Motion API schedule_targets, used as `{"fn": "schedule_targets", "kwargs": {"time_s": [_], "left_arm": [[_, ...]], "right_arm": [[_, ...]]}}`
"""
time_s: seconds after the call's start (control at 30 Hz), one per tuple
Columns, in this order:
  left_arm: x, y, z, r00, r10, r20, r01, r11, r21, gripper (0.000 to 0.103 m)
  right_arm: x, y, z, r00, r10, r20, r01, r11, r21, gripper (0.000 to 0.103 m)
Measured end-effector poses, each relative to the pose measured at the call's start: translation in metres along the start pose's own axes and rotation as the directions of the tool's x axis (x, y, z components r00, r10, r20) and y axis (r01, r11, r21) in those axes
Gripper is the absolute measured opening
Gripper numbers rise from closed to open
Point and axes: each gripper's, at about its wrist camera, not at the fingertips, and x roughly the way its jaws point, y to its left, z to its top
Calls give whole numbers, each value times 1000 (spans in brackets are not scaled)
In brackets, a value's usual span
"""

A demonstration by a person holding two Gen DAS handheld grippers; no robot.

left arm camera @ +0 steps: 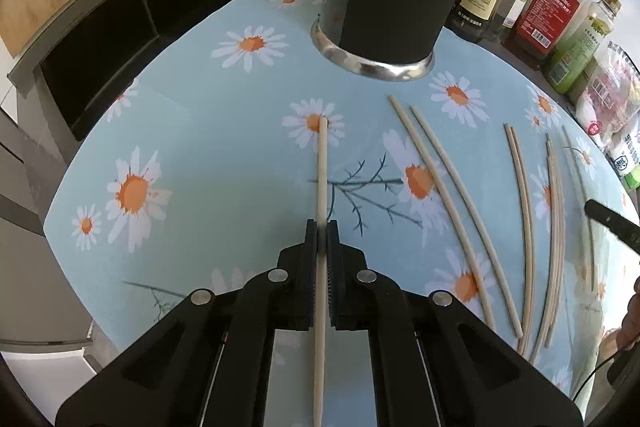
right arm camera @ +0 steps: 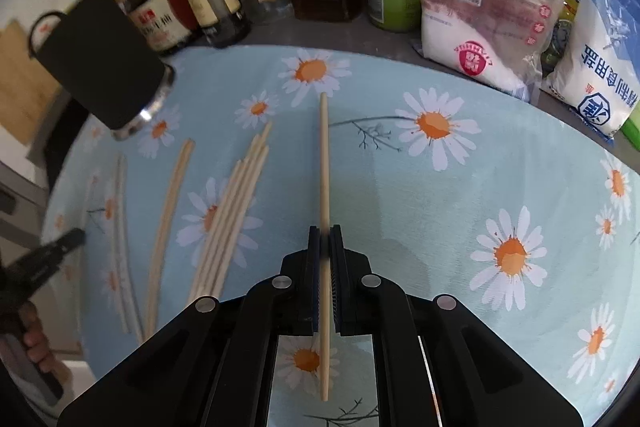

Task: Organize utensils
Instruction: 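Lift both held chopsticks and carry them up toward the black holder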

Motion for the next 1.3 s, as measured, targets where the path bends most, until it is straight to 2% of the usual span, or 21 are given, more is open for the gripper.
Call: {"fn": "schedule_targets", "kwargs": {"time_s": [0.2,0.3,0.6,0.77,0.93,1.13,1.23,1.3], "left_arm": [[-12,1,-11,1000,16,27,-16,1000,-21,5],[-19,-7,-18,996,72,50,-72,997,2,5],[-51,-30,-39,984,113,139,-116,993,11,5],[-71,-40,-40,976,118,185,-119,993,-11,5],[-95,-47,-27,961,137,240,-142,990,3,5],[-118,-44,5,944,158,291,-171,985,18,5],[-130,-40,24,929,170,329,-192,981,36,5],[-136,-37,39,927,159,341,-187,981,51,5]], "right_arm": [[-33,2,-6,997,26,72,-22,998,-54,5],[-45,-1,-10,996,32,89,-26,997,-72,5],[-85,-9,-29,987,80,136,-62,990,-128,5],[-100,-6,-36,982,109,154,-80,980,-180,5],[-108,-2,-35,974,138,179,-103,976,-192,5],[-124,11,-18,956,166,241,-122,975,-188,5],[-132,20,-5,945,169,281,-121,976,-180,5],[-139,26,6,932,191,307,-144,975,-170,5]]}}
